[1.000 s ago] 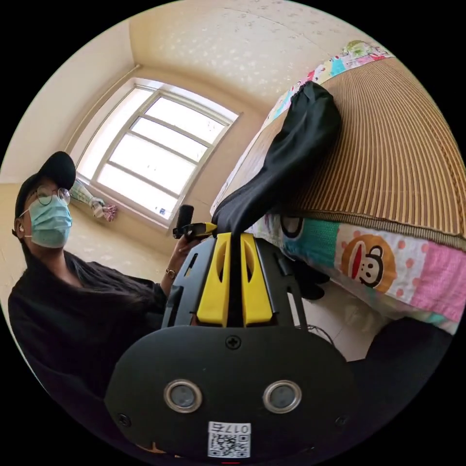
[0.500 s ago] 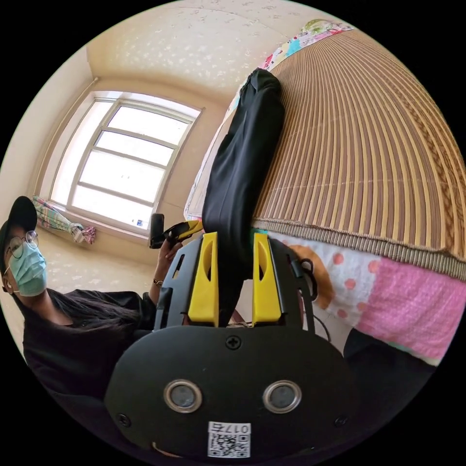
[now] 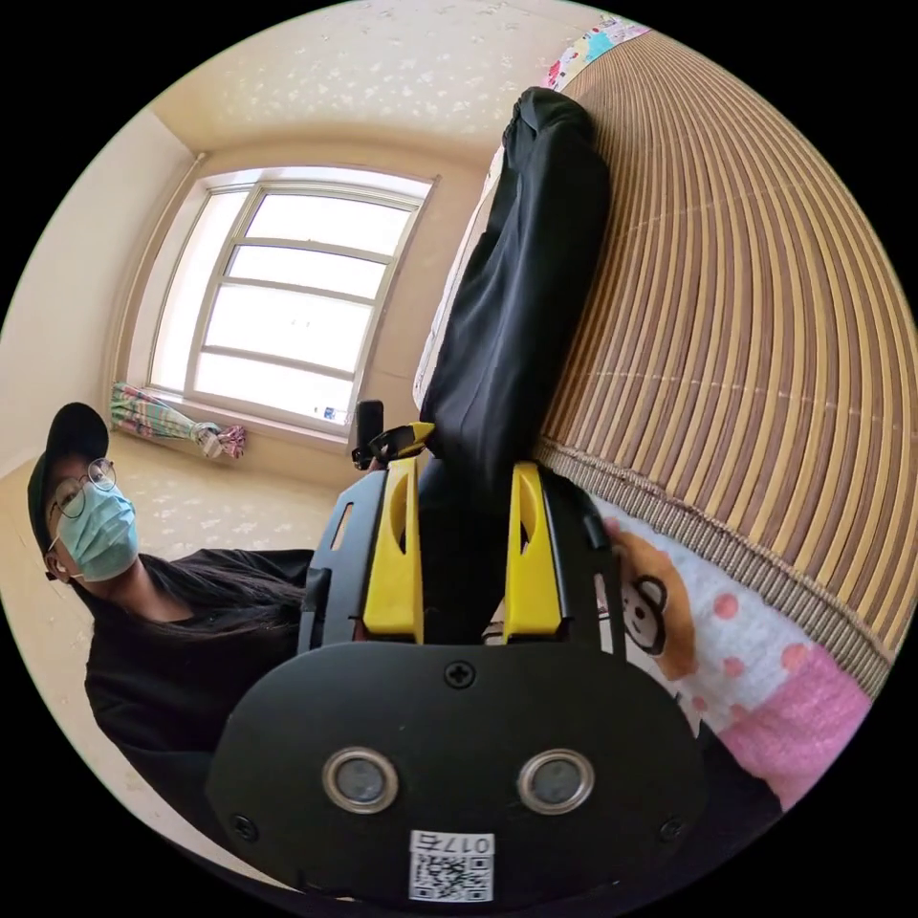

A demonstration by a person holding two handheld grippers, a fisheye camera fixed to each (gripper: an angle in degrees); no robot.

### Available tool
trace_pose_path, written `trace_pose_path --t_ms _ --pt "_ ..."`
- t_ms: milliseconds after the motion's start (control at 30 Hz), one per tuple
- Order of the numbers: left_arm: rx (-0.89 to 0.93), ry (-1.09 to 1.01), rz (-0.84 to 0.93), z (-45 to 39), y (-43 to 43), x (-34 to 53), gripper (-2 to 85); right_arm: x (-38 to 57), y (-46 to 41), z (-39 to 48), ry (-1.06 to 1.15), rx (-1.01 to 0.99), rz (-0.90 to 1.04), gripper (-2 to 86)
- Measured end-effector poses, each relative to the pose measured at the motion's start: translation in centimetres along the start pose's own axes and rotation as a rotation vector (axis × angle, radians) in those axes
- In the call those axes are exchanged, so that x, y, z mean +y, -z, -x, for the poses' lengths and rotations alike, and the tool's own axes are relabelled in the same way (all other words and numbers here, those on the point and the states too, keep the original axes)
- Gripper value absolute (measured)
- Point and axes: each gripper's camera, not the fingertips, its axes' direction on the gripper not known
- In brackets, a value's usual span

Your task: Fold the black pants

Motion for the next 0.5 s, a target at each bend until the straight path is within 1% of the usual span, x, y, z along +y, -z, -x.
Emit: trace_pose_path --t_ms 33,100,167,200,333,400,500 --pt "0.03 -0.015 -0.03 -0.4 0.9 0.6 4.8 0.8 0.5 -0.1 0.001 0.013 -0.019 10.7" --pt "0.023 0.009 -0.066 -0.3 2.2 1.6 4.9 2.2 1.2 -0.6 -0.023 0.034 -0.063 10.2" --pt "-0.079 0.072 -0.061 0.4 2.9 2.6 5.1 3.4 1.4 -1.1 -0.034 0.047 -0.085 10.0" --pt "-0.095 0.085 -0.054 0.6 2.8 2.8 5.1 3.9 1.1 -1.3 -0.027 0.041 -0.09 9.9" --pt "-0.059 0.14 -0.074 1.2 3.0 3.7 9.1 3.8 -2.5 -1.8 0.007 -0.011 -0.064 9.9" --pt "-0.058 0.123 -0.093 0.9 3.1 3.8 11.0 3.6 -4.3 -1.8 0.025 -0.007 -0.067 9.6" --pt "-0.134 0.093 -0.032 0.0 1.4 3.9 11.1 3.5 -6.9 -1.9 0.036 0.017 -0.09 8.6"
